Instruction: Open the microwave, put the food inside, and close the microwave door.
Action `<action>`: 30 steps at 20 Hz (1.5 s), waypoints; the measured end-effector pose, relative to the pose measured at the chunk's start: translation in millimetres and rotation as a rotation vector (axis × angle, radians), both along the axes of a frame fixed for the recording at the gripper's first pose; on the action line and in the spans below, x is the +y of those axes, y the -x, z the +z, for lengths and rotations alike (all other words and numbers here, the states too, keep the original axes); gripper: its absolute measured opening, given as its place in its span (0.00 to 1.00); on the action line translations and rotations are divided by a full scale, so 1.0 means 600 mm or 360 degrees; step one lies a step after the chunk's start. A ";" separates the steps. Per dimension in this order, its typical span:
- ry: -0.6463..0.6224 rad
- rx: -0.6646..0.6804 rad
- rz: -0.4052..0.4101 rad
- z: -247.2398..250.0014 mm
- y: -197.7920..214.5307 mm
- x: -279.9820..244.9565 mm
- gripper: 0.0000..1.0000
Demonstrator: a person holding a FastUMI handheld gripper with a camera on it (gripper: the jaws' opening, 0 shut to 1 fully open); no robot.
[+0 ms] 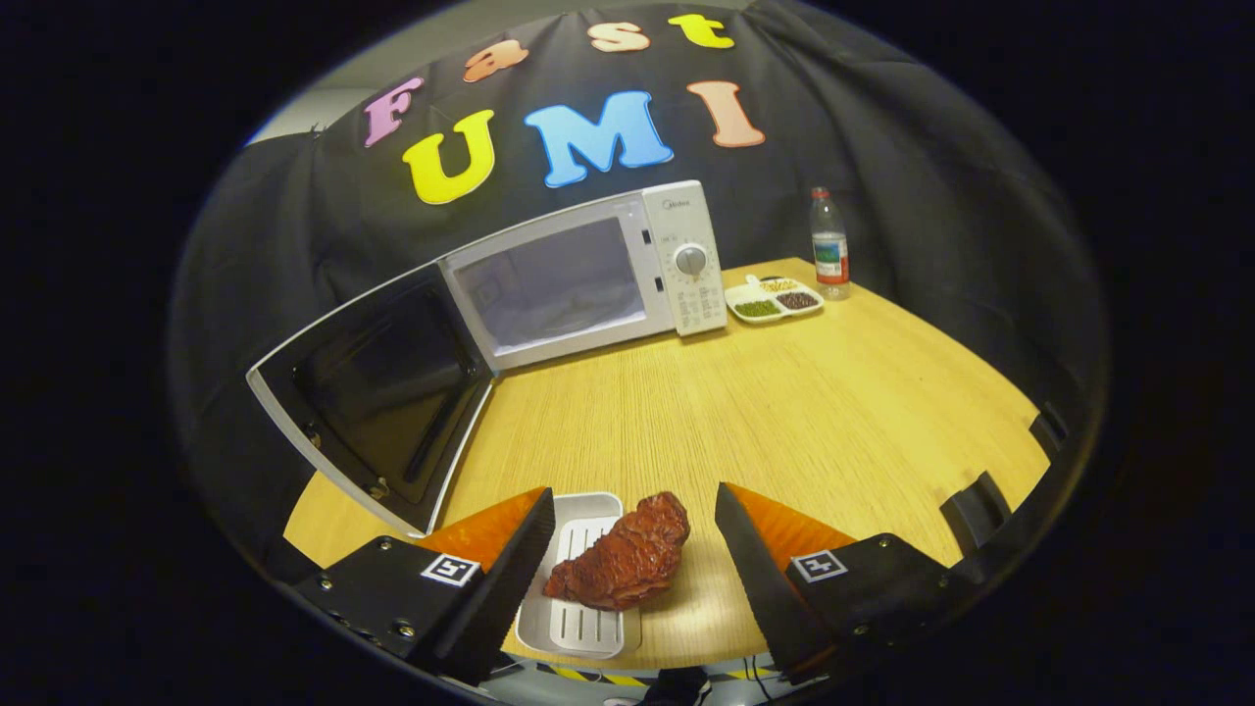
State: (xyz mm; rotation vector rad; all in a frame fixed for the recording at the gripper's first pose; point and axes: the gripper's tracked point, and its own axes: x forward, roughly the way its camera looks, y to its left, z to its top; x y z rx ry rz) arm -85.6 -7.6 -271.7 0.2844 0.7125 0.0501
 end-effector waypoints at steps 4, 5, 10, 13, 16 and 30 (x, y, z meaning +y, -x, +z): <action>-0.0118 0.0141 -0.0041 -0.031 0.024 0.009 0.79; -0.0148 0.0141 -0.0049 -0.031 0.021 0.014 0.61; -0.0343 0.0129 -0.0058 -0.005 0.013 0.035 0.30; -0.0397 0.0116 -0.0089 0.015 -0.001 0.037 0.08; -0.0377 0.0114 -0.0054 0.024 -0.018 0.042 0.08; -0.0418 -0.0138 0.0049 0.139 -0.223 0.083 0.08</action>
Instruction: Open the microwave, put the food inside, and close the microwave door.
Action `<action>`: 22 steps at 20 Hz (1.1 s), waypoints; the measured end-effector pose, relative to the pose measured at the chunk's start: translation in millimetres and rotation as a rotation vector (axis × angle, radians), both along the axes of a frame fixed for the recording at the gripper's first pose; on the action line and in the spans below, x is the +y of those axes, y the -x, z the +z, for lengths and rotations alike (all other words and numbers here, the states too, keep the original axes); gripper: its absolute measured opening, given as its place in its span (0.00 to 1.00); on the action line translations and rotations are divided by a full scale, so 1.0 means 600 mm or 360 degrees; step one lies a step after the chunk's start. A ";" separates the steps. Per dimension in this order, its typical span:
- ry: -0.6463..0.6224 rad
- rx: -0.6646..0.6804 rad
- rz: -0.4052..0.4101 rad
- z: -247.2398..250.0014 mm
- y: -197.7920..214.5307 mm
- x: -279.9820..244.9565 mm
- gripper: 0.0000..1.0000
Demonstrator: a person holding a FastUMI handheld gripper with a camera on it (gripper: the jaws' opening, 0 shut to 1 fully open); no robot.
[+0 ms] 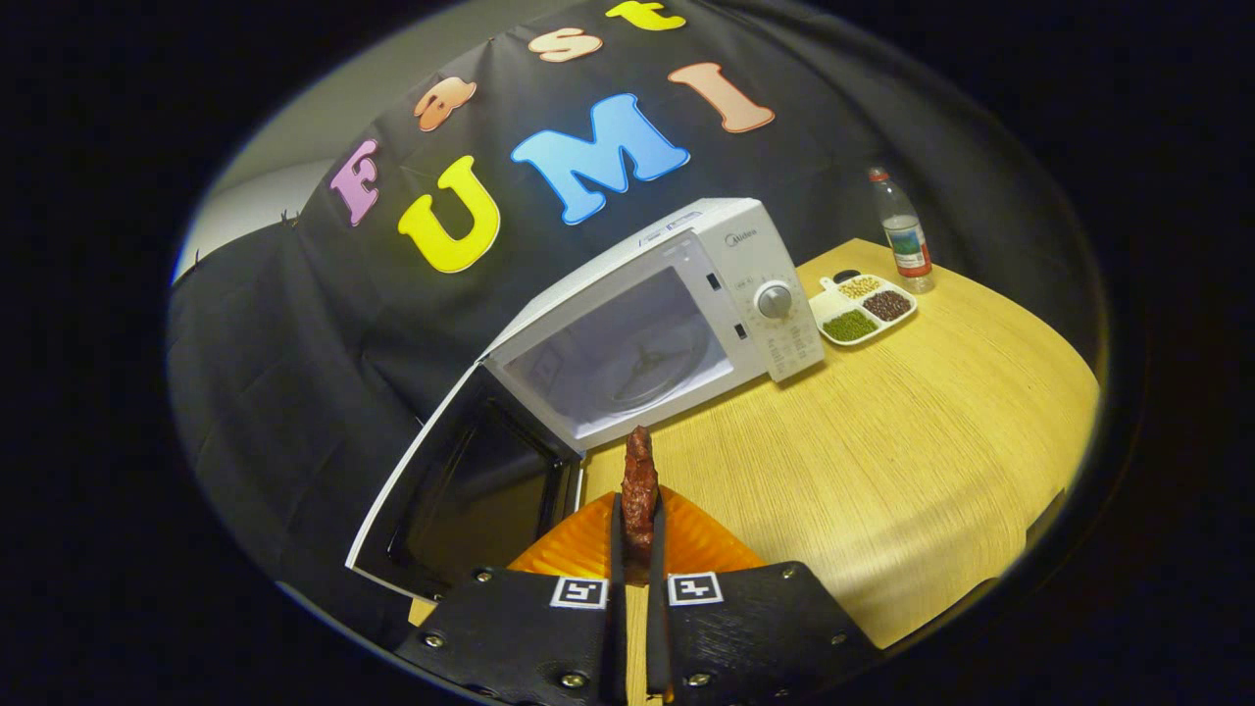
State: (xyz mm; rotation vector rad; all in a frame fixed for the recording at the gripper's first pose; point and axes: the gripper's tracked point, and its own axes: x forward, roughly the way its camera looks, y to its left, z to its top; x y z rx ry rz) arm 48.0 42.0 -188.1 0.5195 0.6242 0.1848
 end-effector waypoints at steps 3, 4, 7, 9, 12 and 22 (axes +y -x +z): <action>0.0035 -0.0020 0.0026 -0.008 -0.047 0.016 0.08; 0.0031 -0.0023 0.0033 -0.011 -0.062 0.023 0.08; 0.0035 -0.0043 0.0028 -0.019 -0.111 0.037 0.08; 0.0054 -0.0062 0.0014 -0.026 -0.146 0.043 0.08; 0.0034 -0.0092 0.0015 -0.033 -0.196 0.063 0.08; 0.0008 -0.0179 -0.0110 -0.088 -0.359 0.087 0.08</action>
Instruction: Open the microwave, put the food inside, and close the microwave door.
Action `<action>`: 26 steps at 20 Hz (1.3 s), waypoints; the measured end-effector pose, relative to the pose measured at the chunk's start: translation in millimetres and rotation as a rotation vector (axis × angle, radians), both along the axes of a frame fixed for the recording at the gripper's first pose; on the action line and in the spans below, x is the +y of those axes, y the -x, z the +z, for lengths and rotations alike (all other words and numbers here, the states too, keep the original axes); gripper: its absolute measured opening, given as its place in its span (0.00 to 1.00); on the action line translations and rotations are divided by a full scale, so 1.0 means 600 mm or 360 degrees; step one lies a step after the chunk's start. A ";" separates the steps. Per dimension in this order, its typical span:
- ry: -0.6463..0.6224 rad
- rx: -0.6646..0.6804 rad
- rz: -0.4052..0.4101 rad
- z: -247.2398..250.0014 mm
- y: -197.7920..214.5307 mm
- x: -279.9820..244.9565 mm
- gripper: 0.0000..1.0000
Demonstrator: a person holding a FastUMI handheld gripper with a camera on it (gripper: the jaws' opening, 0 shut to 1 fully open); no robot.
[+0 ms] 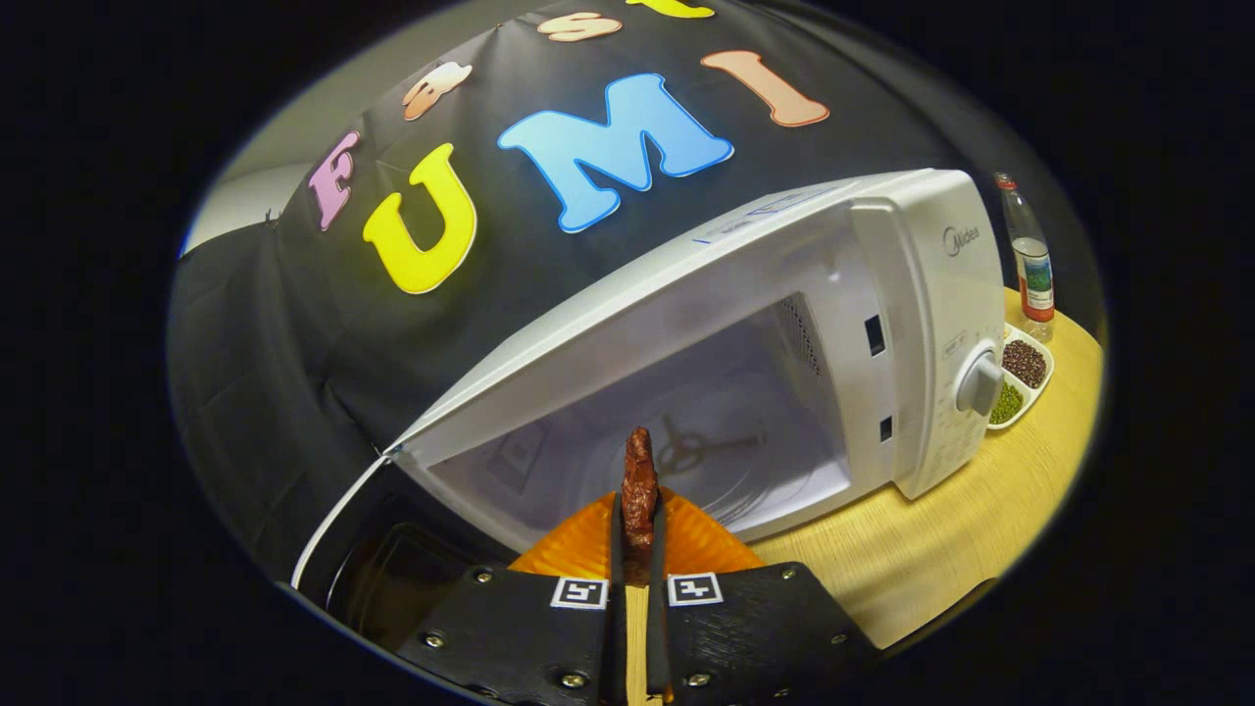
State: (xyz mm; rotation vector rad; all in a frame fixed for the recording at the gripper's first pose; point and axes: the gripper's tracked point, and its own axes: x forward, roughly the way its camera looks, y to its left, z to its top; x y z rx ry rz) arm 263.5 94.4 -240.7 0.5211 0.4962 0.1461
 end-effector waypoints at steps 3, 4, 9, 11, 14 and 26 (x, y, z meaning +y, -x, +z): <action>-0.0007 -0.0025 -0.0018 -0.021 -0.036 0.010 0.08; -0.0016 -0.0029 -0.0015 -0.029 -0.046 0.014 0.08; 0.0022 -0.0077 -0.0021 -0.045 -0.074 0.019 0.11; 0.0100 -0.0059 -0.0010 -0.055 -0.091 0.009 0.15; 0.0271 -0.0021 -0.0022 -0.066 -0.109 -0.009 0.27; 0.0820 -0.0173 0.0038 -0.015 -0.087 -0.020 1.00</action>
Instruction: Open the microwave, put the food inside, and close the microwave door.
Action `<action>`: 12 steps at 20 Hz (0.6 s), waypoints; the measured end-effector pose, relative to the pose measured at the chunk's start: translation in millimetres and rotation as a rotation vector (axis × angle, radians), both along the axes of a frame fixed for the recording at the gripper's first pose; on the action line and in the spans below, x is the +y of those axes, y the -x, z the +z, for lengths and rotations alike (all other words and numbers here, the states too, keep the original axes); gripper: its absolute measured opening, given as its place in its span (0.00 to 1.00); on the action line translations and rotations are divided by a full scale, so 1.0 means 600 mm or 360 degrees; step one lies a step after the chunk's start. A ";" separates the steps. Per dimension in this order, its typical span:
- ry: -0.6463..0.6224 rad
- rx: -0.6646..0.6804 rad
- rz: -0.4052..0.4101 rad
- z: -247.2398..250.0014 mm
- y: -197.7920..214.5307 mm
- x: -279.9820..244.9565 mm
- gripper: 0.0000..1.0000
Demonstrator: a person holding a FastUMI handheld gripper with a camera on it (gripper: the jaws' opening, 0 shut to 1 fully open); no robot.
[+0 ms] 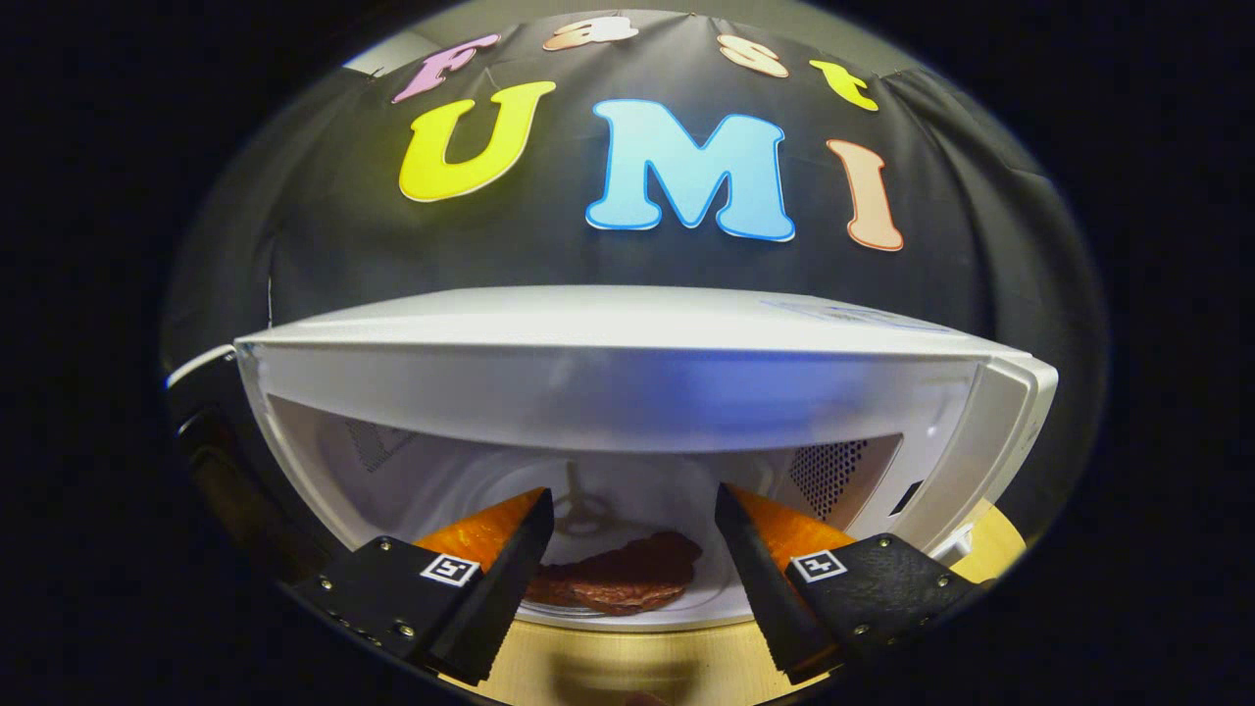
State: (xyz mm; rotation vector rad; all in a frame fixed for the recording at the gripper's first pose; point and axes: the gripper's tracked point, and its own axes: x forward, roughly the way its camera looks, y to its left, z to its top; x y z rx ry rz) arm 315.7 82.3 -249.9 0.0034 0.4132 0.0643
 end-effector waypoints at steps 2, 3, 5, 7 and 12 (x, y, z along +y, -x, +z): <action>-0.0018 0.0018 0.0032 0.016 0.033 0.009 1.00; -0.0027 0.0009 0.0051 0.030 0.054 0.015 1.00; -0.0046 -0.0002 0.0091 0.054 0.102 0.029 1.00; -0.0037 -0.0031 0.0129 0.086 0.150 0.039 1.00; -0.0073 -0.0124 0.0216 0.173 0.274 0.067 1.00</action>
